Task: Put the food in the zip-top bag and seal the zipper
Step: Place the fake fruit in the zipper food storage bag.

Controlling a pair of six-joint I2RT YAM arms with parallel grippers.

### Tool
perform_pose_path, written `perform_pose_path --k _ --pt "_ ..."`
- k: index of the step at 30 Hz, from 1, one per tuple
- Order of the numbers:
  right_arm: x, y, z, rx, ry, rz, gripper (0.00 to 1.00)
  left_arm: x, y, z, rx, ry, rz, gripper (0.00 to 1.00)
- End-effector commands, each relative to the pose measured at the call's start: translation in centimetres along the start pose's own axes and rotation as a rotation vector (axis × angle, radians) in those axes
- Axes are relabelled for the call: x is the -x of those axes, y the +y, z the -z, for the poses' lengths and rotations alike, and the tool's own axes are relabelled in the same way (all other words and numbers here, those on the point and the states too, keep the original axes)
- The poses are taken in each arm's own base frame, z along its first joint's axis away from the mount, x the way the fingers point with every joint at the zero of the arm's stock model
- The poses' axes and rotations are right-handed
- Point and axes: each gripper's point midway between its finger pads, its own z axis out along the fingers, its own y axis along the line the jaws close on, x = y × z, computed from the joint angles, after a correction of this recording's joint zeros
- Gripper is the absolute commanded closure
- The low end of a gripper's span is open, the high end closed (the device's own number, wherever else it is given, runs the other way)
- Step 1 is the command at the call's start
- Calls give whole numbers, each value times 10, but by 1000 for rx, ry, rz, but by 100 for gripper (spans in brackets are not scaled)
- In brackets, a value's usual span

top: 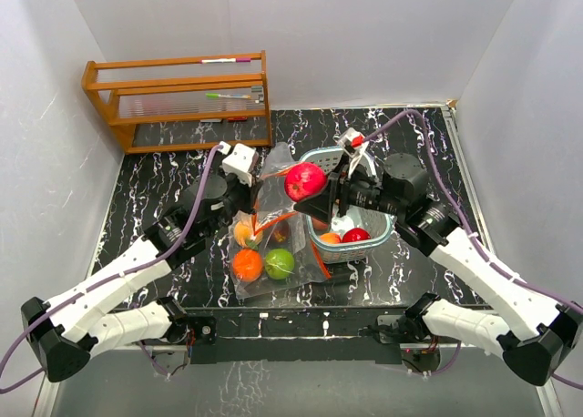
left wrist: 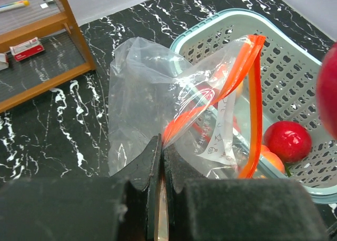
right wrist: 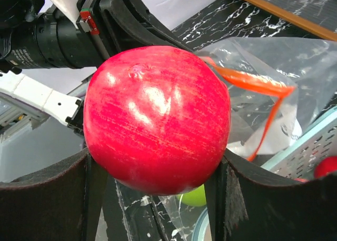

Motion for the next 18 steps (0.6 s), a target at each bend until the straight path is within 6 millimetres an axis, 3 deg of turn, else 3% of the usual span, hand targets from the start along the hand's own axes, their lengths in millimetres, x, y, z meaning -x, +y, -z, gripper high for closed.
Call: perform_pose_path --k 1,12,18 --pt "25 17 -11 94 -82 28 68 36 -11 1 -50 -87 77 100" --pt "-3 -9 -39 39 -40 -36 68 64 -14 15 -83 -151 134 100" --pt "-16 -49 -42 -172 2 -67 68 79 -23 29 -143 -186 182 100"
